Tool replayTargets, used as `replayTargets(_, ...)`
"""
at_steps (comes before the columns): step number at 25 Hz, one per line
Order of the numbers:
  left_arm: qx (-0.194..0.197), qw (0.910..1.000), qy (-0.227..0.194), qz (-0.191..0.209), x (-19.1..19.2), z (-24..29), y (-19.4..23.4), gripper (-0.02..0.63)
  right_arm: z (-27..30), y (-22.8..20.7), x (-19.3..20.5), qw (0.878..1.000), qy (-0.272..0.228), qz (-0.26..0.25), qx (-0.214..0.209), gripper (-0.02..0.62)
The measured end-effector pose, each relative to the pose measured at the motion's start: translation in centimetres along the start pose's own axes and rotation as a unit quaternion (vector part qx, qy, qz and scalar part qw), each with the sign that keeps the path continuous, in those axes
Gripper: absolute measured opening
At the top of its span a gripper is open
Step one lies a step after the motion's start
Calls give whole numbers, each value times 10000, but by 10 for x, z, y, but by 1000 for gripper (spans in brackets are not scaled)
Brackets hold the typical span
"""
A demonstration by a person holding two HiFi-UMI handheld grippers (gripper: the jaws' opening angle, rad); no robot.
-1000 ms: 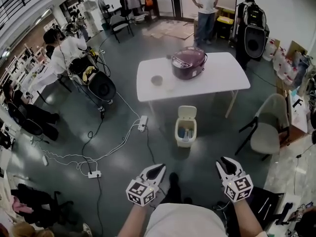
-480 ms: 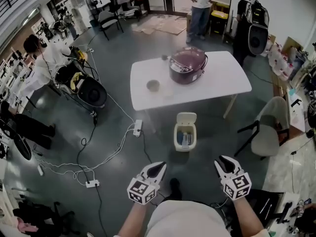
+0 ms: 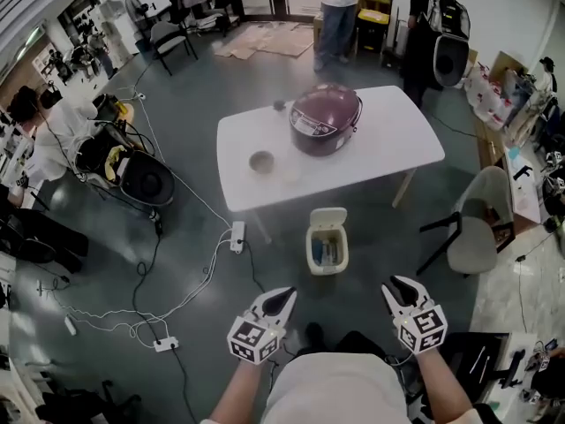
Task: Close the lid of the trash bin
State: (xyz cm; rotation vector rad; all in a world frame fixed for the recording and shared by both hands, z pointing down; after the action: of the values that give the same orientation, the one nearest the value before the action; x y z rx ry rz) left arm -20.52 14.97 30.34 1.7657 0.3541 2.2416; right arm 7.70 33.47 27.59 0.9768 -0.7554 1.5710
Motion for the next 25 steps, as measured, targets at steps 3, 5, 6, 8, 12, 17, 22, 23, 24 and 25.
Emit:
replayTargets(3, -4, 10000, 2, -69, -2, 10, 10, 14, 14, -9, -3, 10000, 70, 8, 71, 115)
replayTargets(5, -44, 9999, 31, -89, -2, 17, 16, 14, 25, -16, -3, 9999, 128, -11, 107, 115)
replayTargets(6, -68, 9999, 56, -91, -2, 21, 19, 14, 31, -19, -4, 9998, 154, -24, 112, 116)
replayTargets(8, -108, 9999, 95, -89, 0, 30, 24, 14, 44, -27, -5, 9998, 194, -72, 83, 117)
replayTargets(12, -222, 9997, 91, -103, 2, 55, 41, 14, 81, -48, -6, 9995, 270, -122, -85, 118)
replayTargets(17, -551, 9979, 75, -326, 0, 83, 61, 14, 135, -68, -12, 9971, 440, -385, -477, 121)
replayTargets(22, -759, 9961, 40, -446, 0, 123, 85, 14, 202, -89, -15, 9897, 583, -1033, -805, 123)
replayTargets(23, -812, 9956, 45, -462, 2, 132, 92, 14, 217, -93, -14, 9877, 617, -1145, -870, 123)
replayTargets(24, -872, 9950, 61, -489, 6, 141, 98, 14, 231, -97, -13, 9854, 655, -1257, -944, 123)
replayTargets(25, -941, 9941, 81, -525, 10, 149, 103, 14, 246, -100, -11, 9827, 696, -1372, -1032, 123)
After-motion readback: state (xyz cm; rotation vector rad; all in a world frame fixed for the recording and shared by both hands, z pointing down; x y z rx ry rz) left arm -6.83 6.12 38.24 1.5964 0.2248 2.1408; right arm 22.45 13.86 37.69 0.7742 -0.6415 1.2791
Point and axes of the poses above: the fingertips, and each gripper's own axes: z forward along the fingers, y to its left, x out of its underside, the point moved 10 cm from there along -z, backward along the fingers, and after that the axes turned 12 degrees about x, right-handed, at the moved point
